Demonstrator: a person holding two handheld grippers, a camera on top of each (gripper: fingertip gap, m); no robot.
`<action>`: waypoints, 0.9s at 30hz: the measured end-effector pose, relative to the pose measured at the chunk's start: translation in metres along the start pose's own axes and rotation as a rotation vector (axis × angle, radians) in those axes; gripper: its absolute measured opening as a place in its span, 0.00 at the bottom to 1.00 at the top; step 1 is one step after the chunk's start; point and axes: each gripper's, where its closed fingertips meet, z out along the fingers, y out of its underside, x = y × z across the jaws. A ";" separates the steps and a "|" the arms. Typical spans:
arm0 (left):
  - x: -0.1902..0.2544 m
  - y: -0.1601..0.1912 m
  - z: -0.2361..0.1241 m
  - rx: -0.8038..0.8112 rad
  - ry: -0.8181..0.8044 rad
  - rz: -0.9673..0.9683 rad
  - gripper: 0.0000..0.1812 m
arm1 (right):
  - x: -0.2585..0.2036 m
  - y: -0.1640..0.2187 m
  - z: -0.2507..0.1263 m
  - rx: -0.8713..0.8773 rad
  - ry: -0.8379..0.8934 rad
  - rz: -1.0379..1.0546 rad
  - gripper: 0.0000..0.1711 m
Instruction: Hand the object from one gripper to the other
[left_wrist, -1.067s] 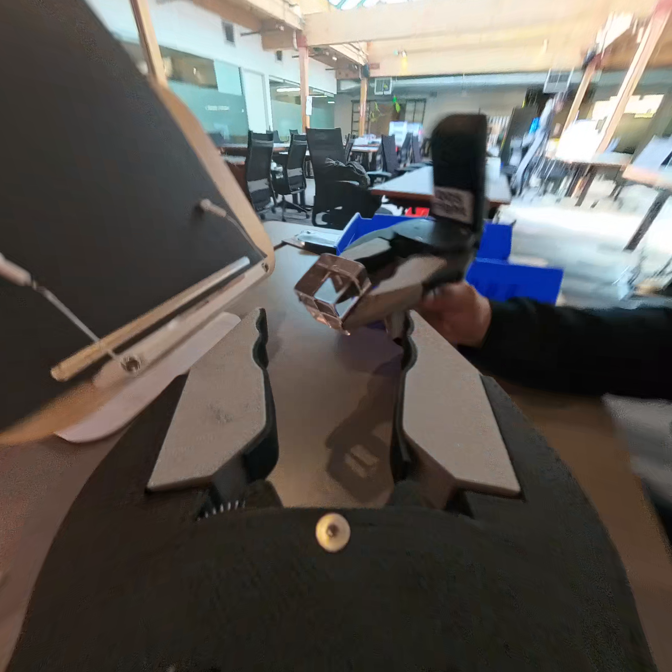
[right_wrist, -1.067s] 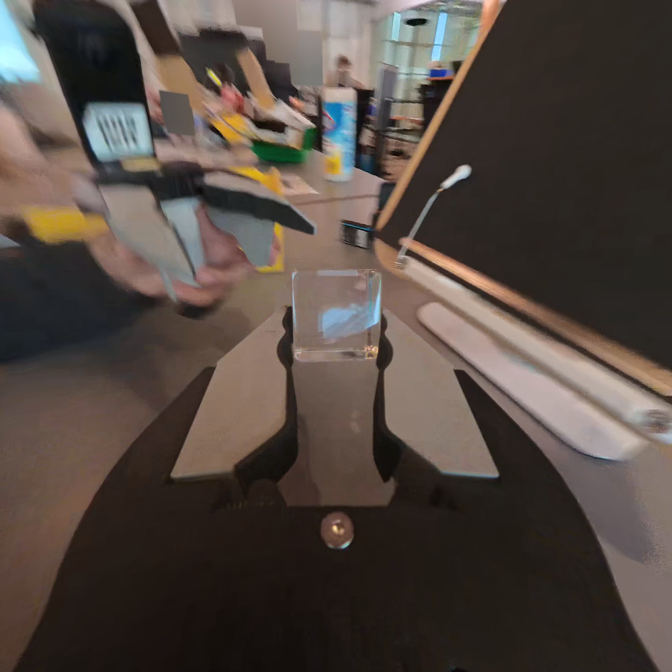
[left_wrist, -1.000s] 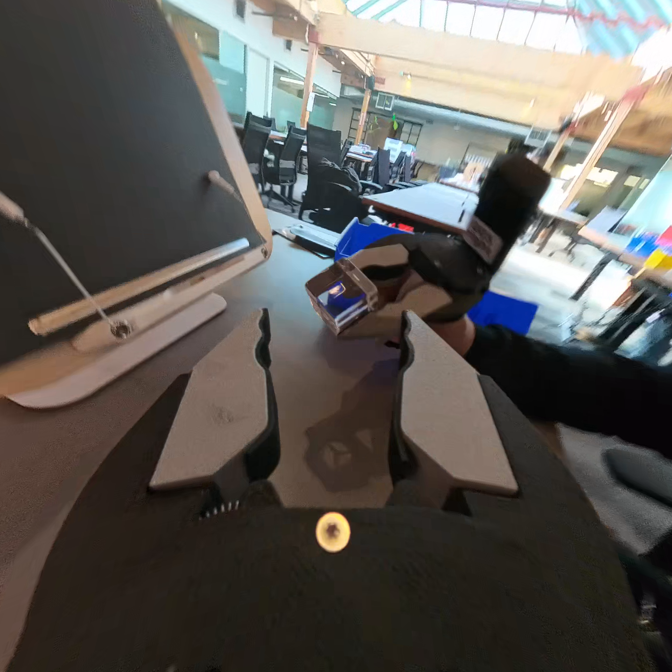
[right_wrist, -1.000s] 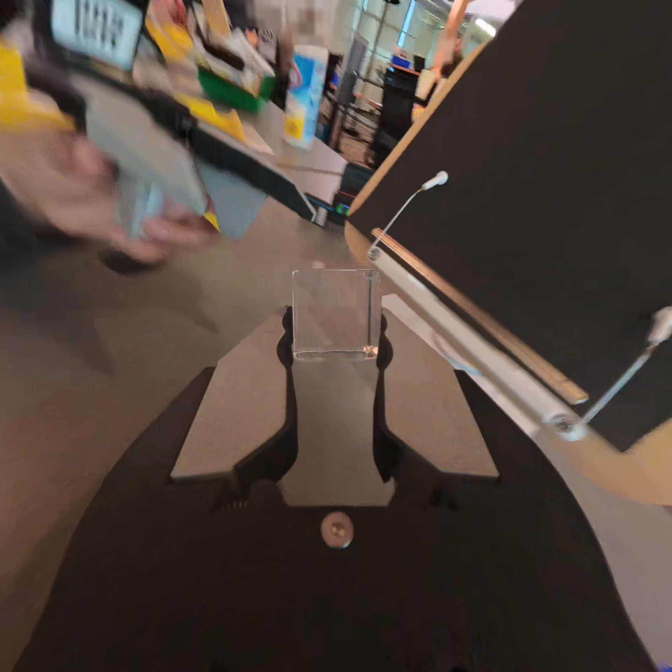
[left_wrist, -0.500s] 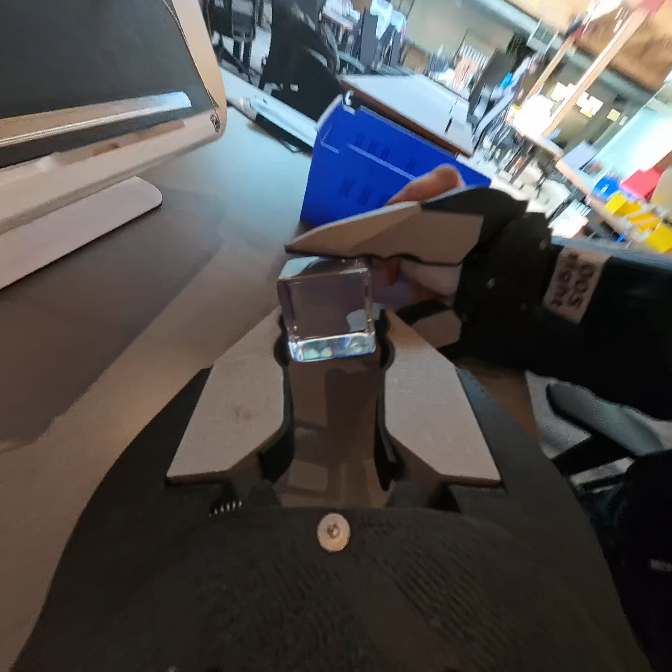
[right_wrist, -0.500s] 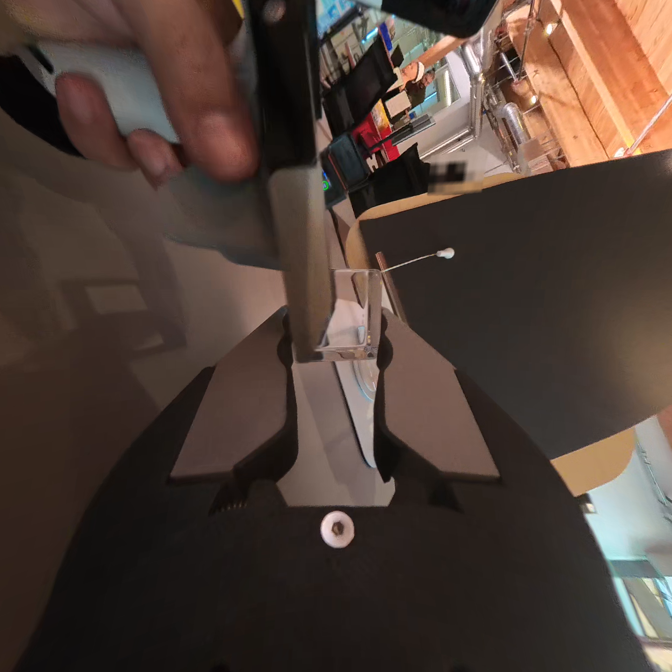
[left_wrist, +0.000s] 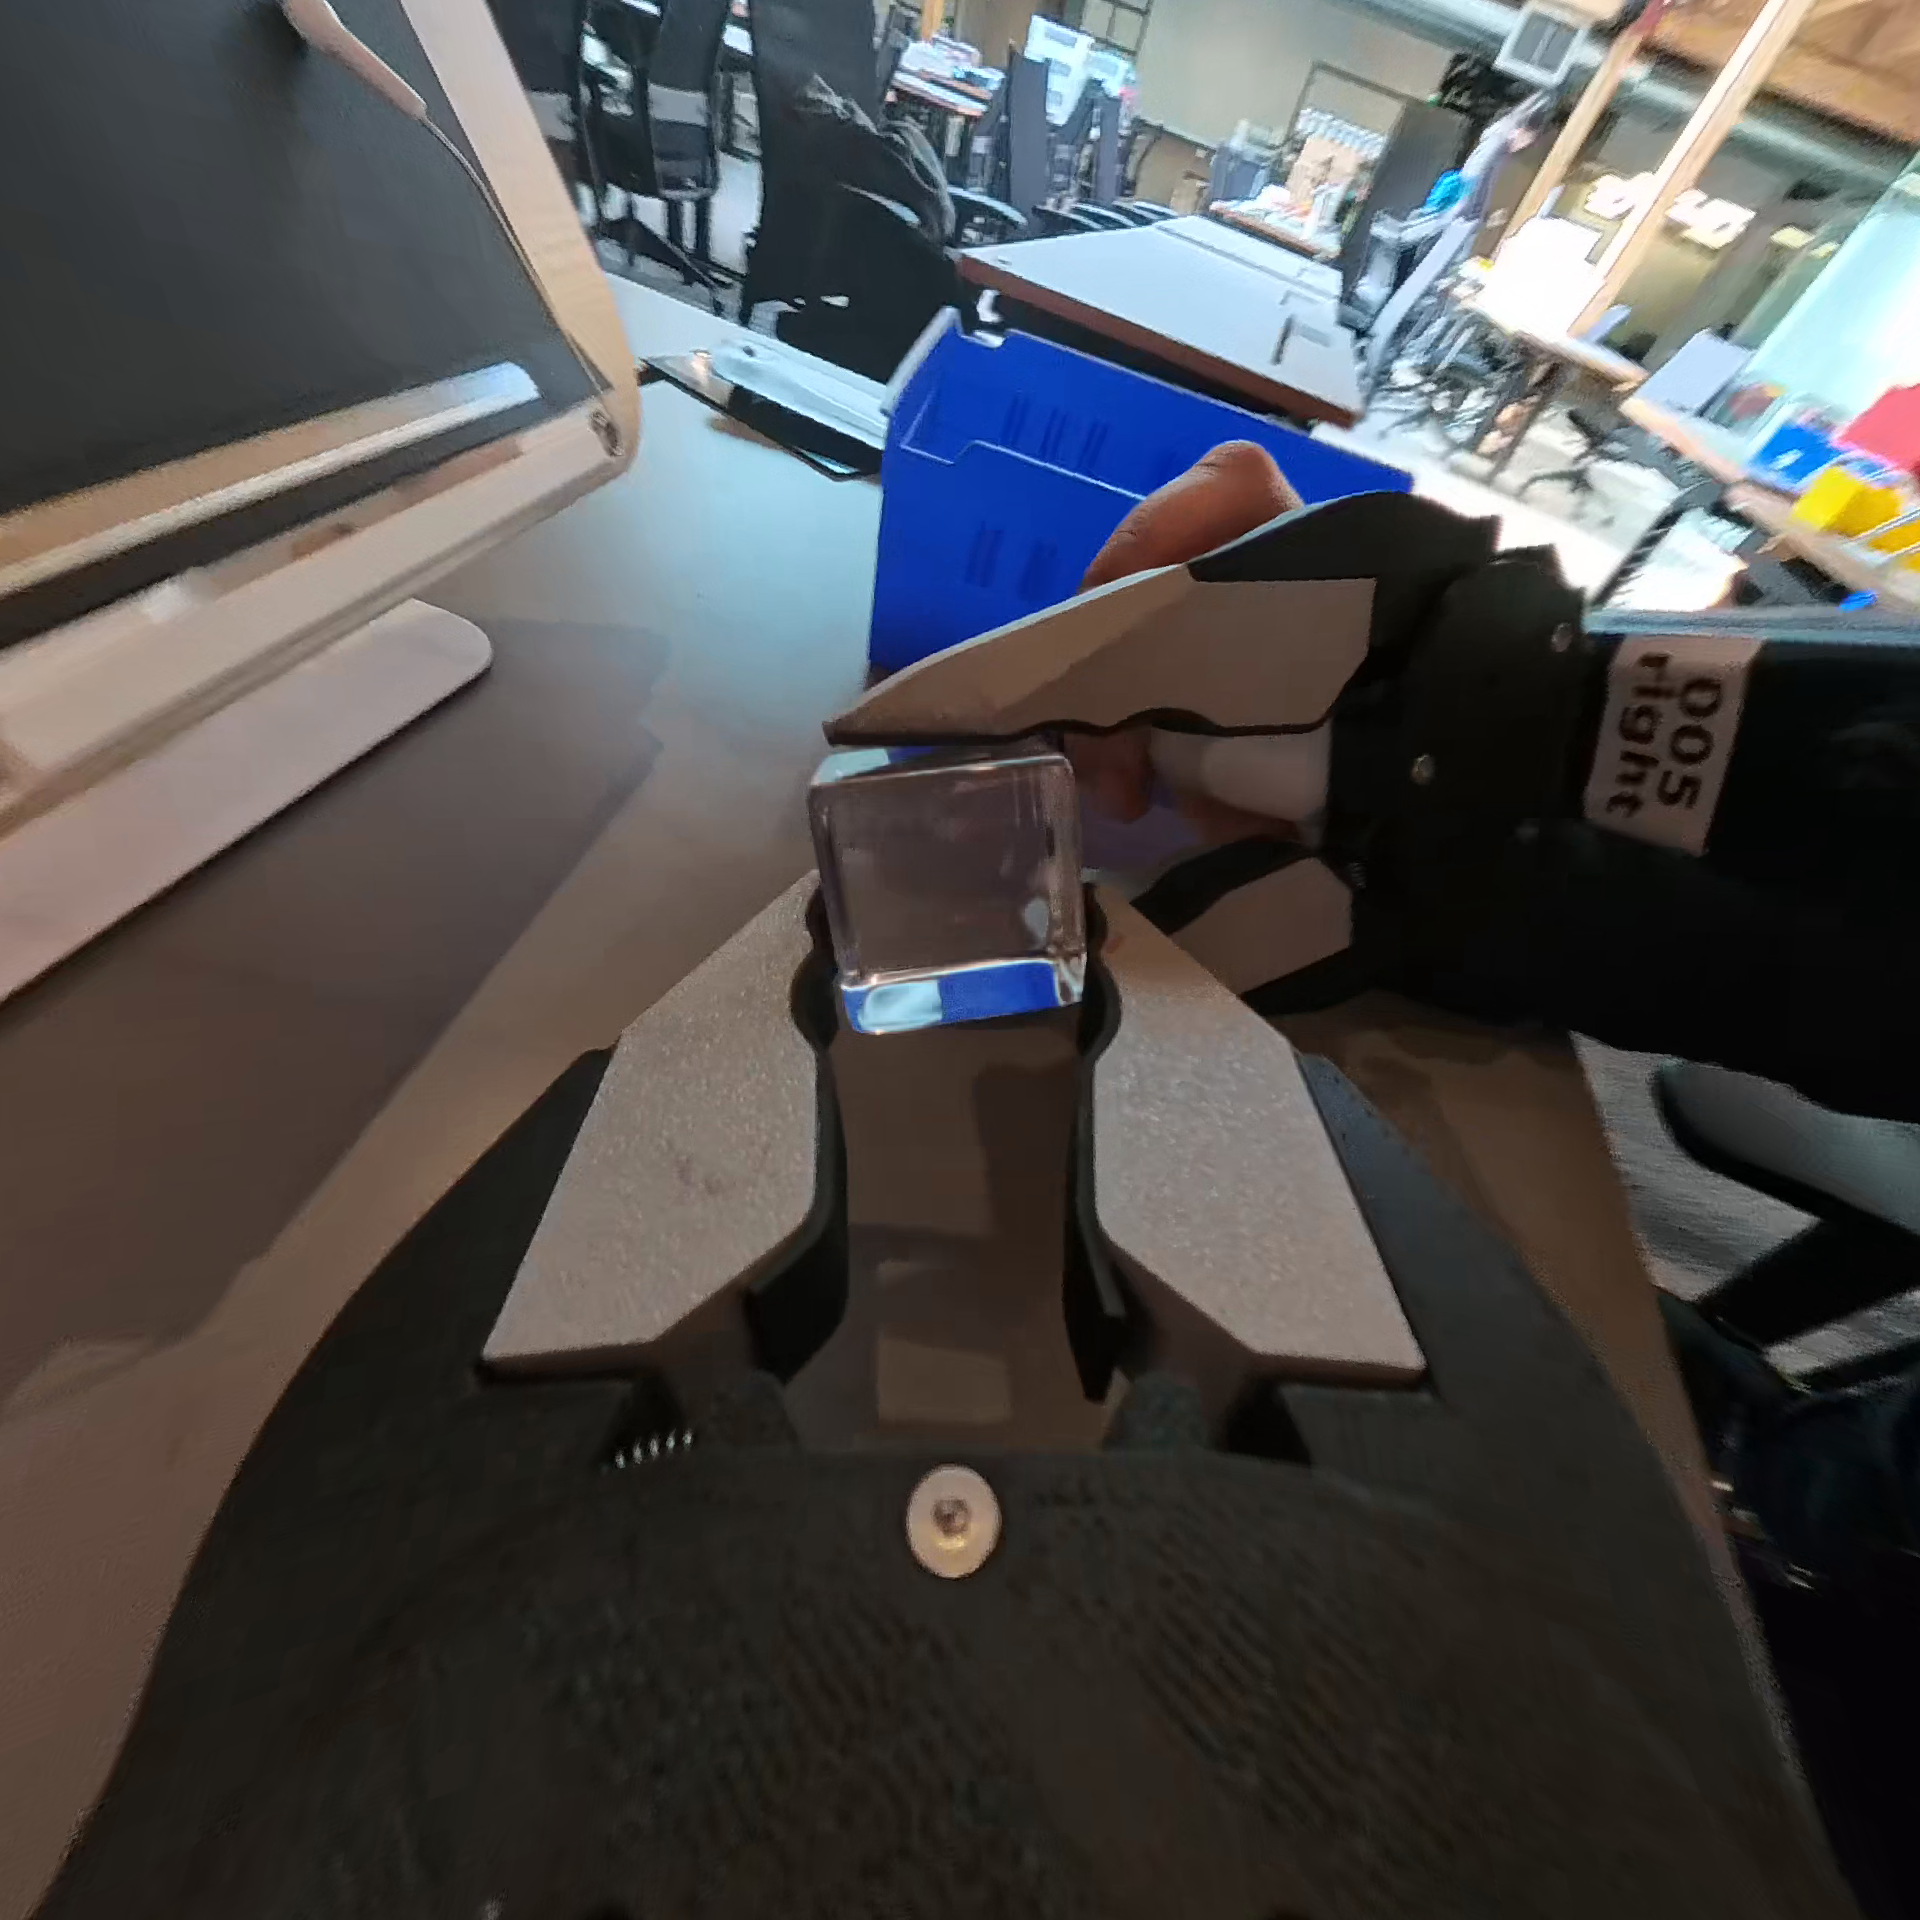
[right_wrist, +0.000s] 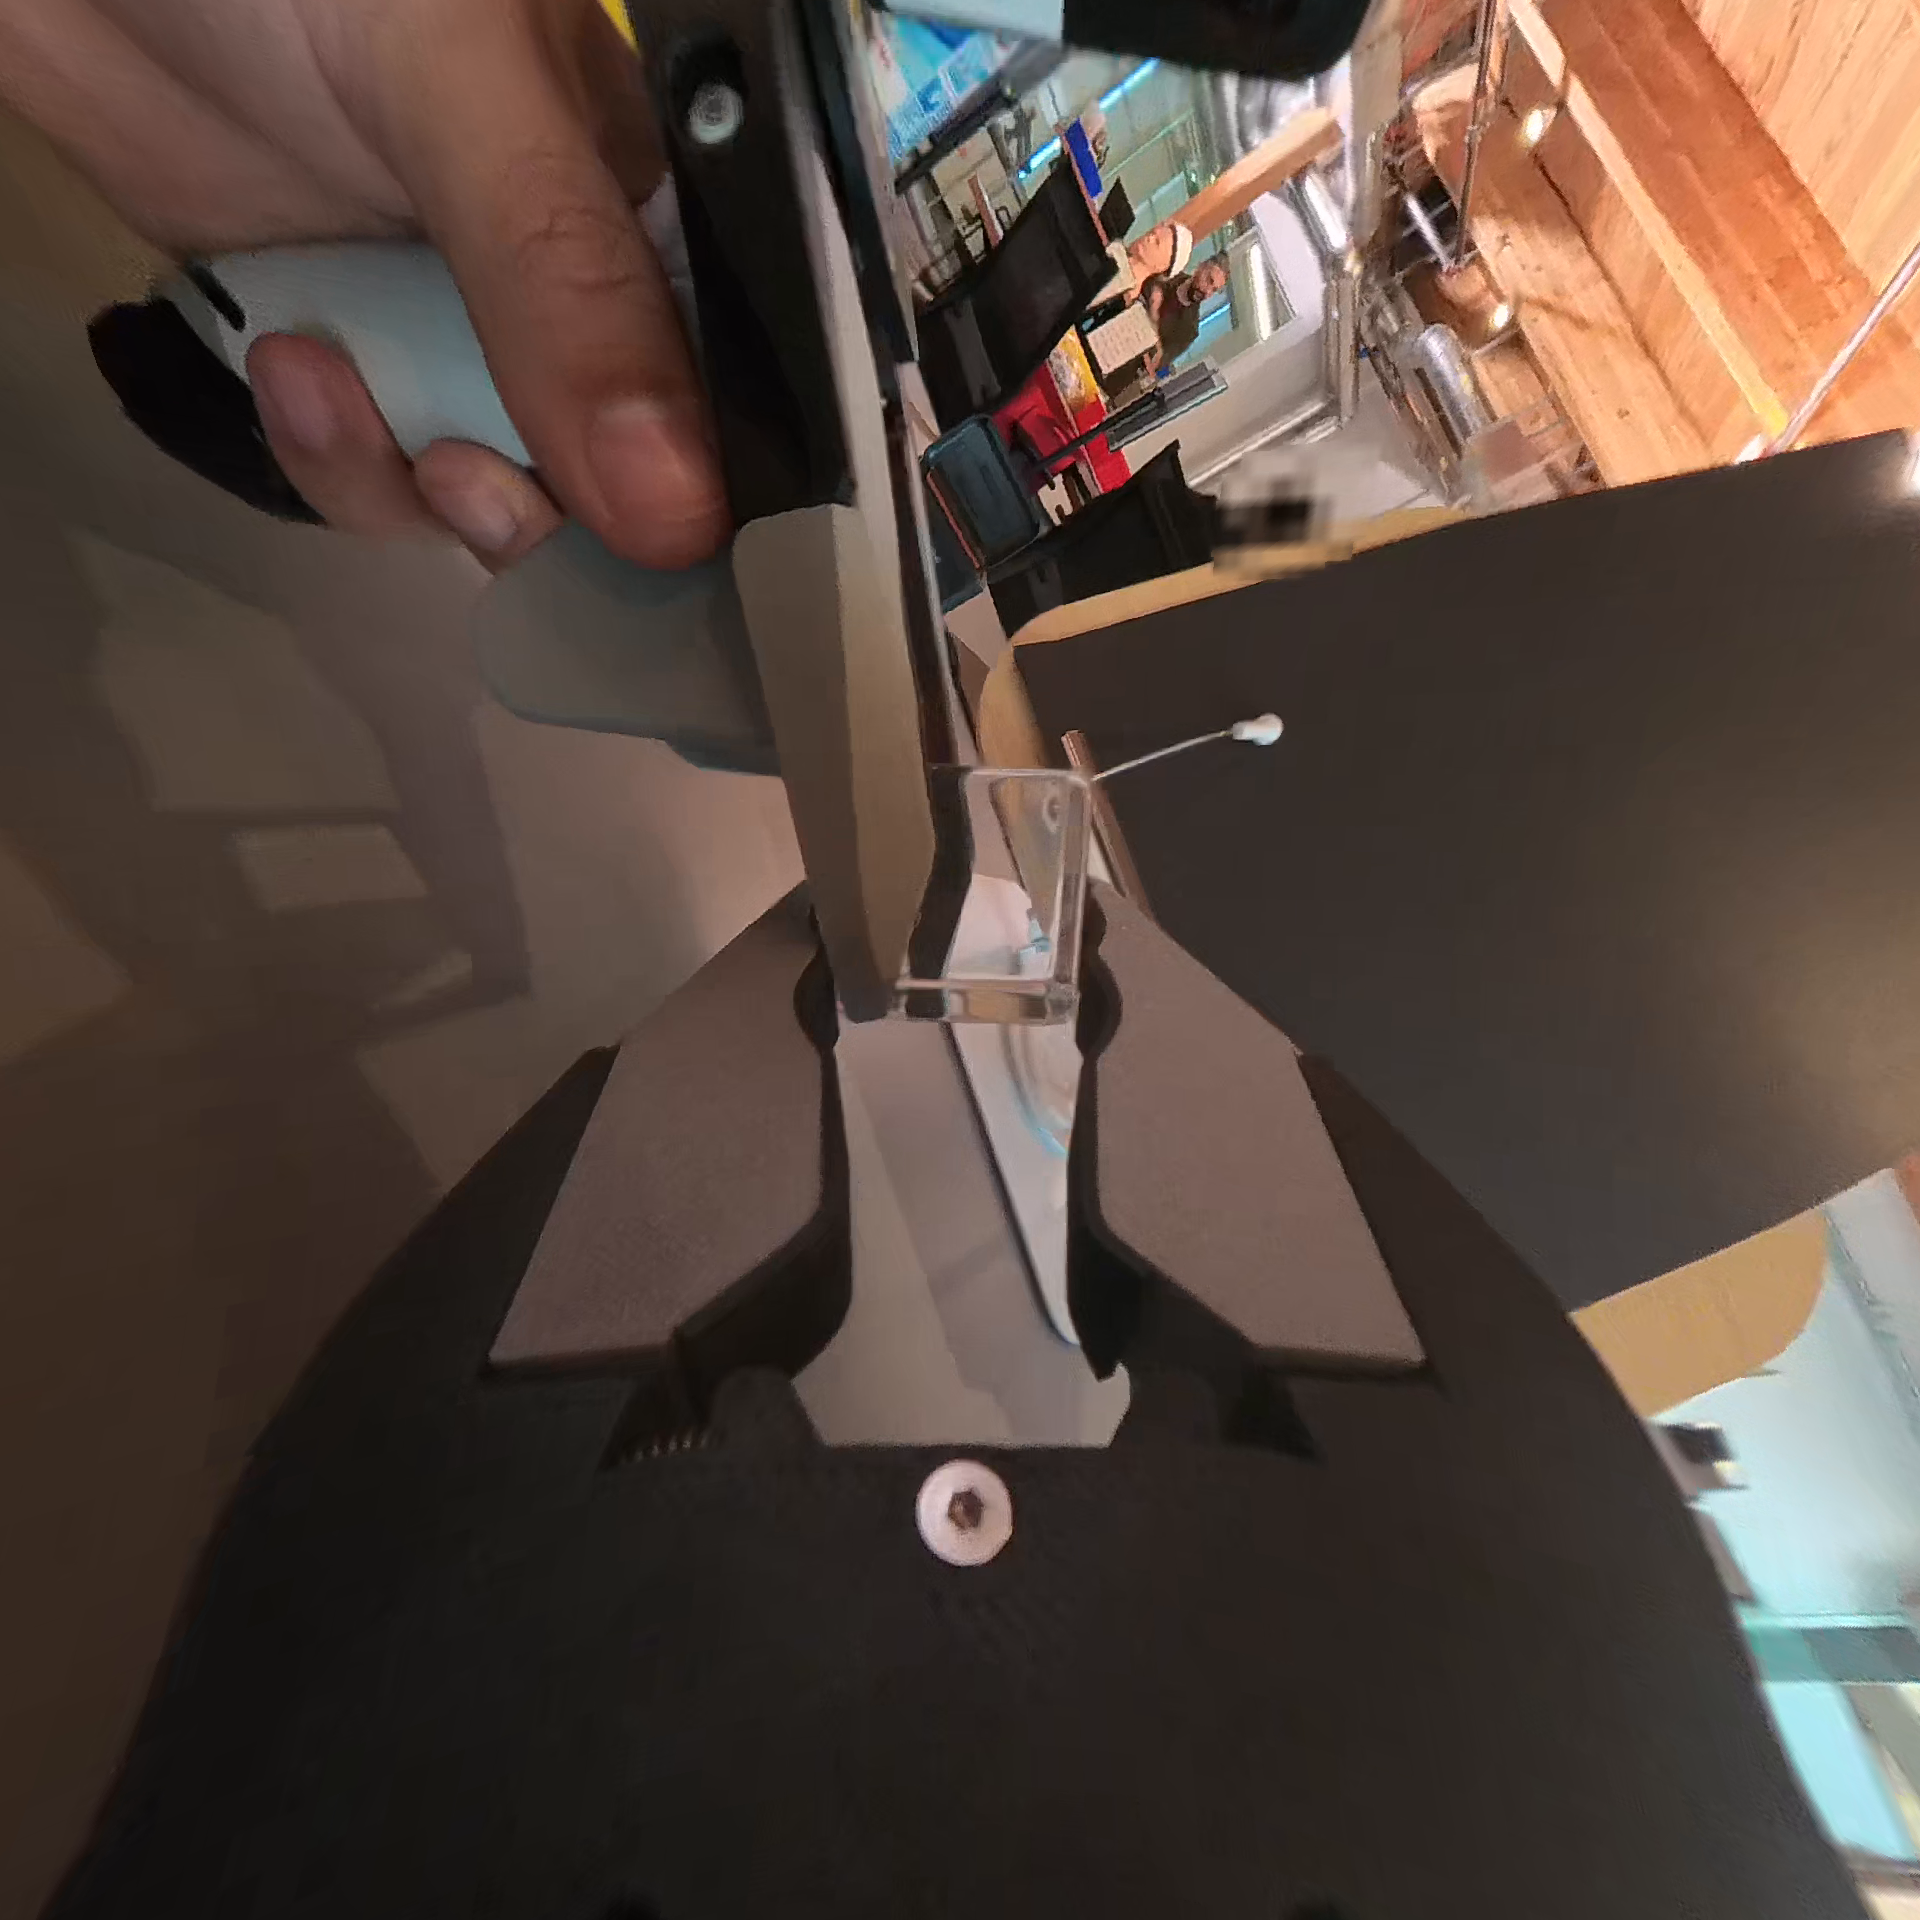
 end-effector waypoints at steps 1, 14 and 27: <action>-0.003 -0.001 -0.001 -0.001 -0.033 0.031 0.23 | -0.001 0.001 0.000 0.001 -0.017 0.047 0.25; -0.060 -0.021 -0.036 -0.097 -0.682 0.812 0.23 | 0.018 0.004 -0.012 0.191 -0.299 0.874 0.32; -0.023 -0.013 -0.009 -0.109 -0.607 1.084 0.23 | -0.002 -0.011 -0.005 0.223 -0.486 1.126 0.25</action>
